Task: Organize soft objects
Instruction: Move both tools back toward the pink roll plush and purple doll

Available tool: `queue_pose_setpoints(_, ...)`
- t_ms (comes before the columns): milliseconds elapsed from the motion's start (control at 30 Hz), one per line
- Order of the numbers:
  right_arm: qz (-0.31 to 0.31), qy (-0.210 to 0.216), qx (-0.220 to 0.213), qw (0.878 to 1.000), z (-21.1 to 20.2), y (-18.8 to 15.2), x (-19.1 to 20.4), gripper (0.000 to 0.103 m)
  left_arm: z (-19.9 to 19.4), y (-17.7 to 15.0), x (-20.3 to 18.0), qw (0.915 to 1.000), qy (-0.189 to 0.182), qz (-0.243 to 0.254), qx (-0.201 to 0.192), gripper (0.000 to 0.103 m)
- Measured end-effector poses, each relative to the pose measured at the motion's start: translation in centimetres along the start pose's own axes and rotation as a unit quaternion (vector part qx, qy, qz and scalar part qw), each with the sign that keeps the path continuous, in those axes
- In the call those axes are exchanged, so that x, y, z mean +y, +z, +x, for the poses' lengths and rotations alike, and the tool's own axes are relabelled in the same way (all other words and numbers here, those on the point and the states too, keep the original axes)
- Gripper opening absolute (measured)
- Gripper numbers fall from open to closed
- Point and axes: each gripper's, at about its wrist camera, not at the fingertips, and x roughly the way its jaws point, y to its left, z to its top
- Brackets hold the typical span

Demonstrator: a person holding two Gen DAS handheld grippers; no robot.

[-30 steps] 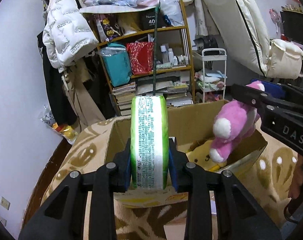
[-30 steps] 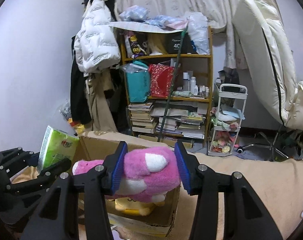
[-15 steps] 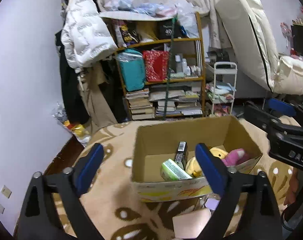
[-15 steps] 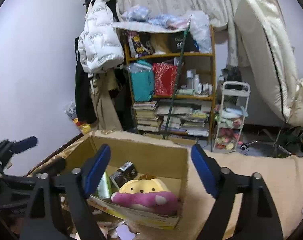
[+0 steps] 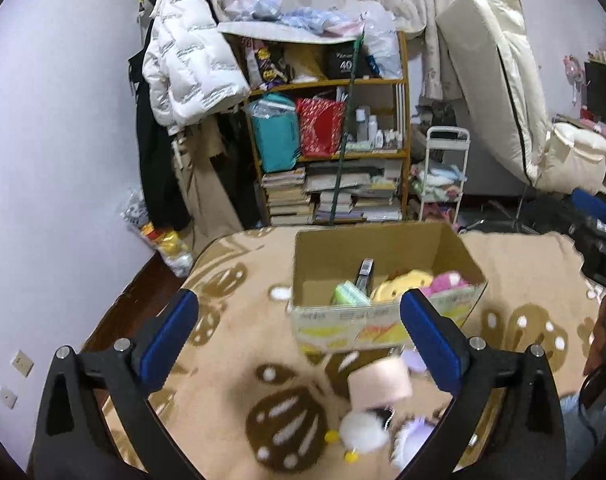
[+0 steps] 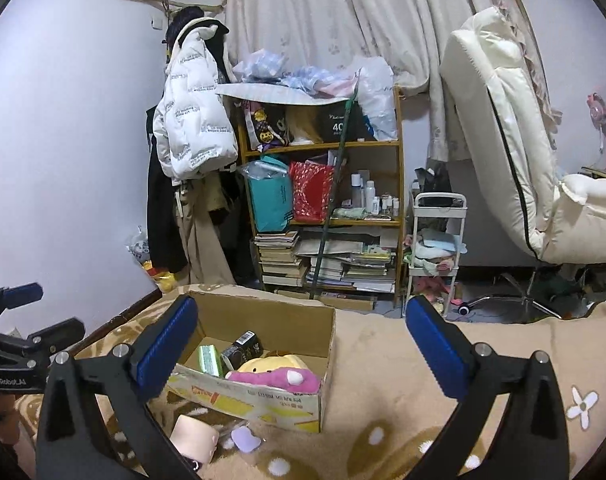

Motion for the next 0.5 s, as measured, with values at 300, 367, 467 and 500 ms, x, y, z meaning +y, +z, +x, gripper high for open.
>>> queue_pose_setpoints(300,-0.014,-0.002,0.0,1.0,-3.2,-1.2,1.1,0.103,-1.8,-3.3,1.6,0.9989,0.017,-0.02,0.038,0.1)
queue_pose_setpoints(367,-0.019,-0.004,-0.001,1.0,-3.9,-1.4,1.5,0.103,-2.1,-3.8,1.7,0.9986,0.02,-0.021,0.045,0.1)
queue_pose_setpoints(467,-0.025,-0.006,0.0,1.0,-4.9,-2.0,2.0,0.103,-2.5,-4.5,1.7,0.9981,0.018,-0.023,0.054,0.1)
queue_pose_setpoints(500,-0.027,-0.006,0.002,1.0,-5.3,-2.2,2.2,0.103,-2.6,-4.8,1.6,0.998,0.017,-0.023,0.057,0.1)
